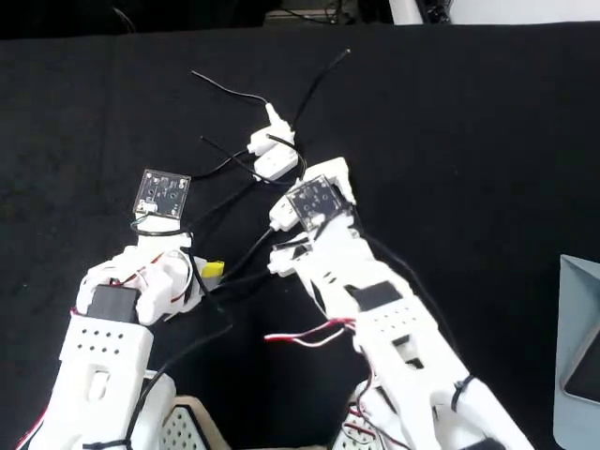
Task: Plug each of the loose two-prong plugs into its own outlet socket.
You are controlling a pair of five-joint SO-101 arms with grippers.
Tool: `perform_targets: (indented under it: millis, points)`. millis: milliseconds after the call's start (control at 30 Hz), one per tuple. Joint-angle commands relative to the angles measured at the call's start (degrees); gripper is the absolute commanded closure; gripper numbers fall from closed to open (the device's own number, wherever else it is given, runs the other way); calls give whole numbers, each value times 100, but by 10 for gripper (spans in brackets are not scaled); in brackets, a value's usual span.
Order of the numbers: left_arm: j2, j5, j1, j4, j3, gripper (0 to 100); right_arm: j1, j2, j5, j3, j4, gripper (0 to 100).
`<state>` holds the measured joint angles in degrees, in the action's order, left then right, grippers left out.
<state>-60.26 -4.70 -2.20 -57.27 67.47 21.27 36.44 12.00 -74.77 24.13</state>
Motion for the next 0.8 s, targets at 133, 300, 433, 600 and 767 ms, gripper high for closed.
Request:
perform_targets:
  millis: [133, 300, 433, 600, 767]
  points:
    - [-88, 26, 57, 62, -13, 711, 79, -664, 35, 453, 879, 986]
    - [-88, 26, 66, 62, -13, 711, 105, -857, 35, 848, 1037, 986]
    - [-88, 26, 75, 62, -13, 711, 88, -1279, 35, 1288, 1046, 986]
    - [-88, 26, 92, 62, -13, 711, 97, -1815, 9, 1543, 1011, 986]
    - [-88, 26, 92, 70, -13, 711, 35, -1930, 9, 1754, 1037, 986]
